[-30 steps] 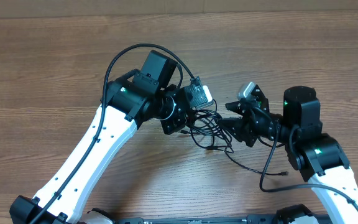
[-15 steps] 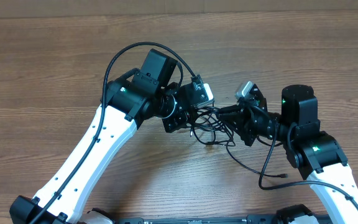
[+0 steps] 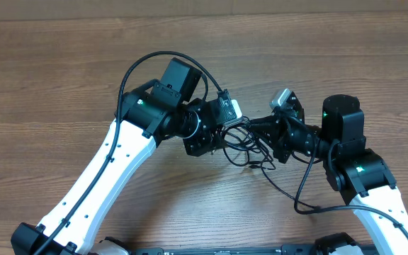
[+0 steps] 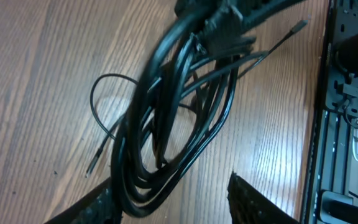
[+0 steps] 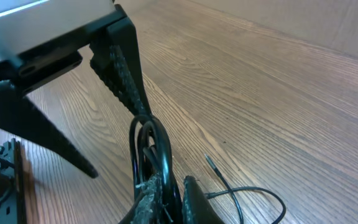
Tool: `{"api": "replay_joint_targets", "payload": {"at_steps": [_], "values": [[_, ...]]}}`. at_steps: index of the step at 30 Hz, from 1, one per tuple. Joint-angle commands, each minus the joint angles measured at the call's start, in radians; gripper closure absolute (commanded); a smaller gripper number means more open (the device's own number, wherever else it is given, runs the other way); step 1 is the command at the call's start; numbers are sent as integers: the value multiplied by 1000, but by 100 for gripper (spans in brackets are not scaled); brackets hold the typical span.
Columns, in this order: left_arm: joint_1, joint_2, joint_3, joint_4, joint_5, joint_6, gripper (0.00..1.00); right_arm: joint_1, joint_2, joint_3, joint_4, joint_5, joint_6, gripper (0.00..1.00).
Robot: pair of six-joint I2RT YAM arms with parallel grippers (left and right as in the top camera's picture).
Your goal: Untangle cables
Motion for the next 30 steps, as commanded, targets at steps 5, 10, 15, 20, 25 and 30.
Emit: {"api": "replay_joint_targets", "payload": {"at_steps": [5, 10, 15, 20, 25, 30], "values": [[-3, -20, -7, -16, -8, 11, 11, -2, -4, 23, 14, -10, 49, 93], [-3, -20, -7, -16, -24, 10, 1, -1, -4, 23, 13, -10, 49, 94], [0, -20, -7, -8, -108, -40, 0, -1, -4, 23, 16, -10, 66, 94], [5, -16, -8, 27, -191, -156, 1, -1, -4, 23, 37, -38, 76, 94], [15, -9, -8, 38, -150, -217, 0, -1, -5, 23, 61, -44, 102, 94], [39, -9, -8, 46, 34, -145, 1, -2, -5, 23, 84, -55, 136, 95]]}}
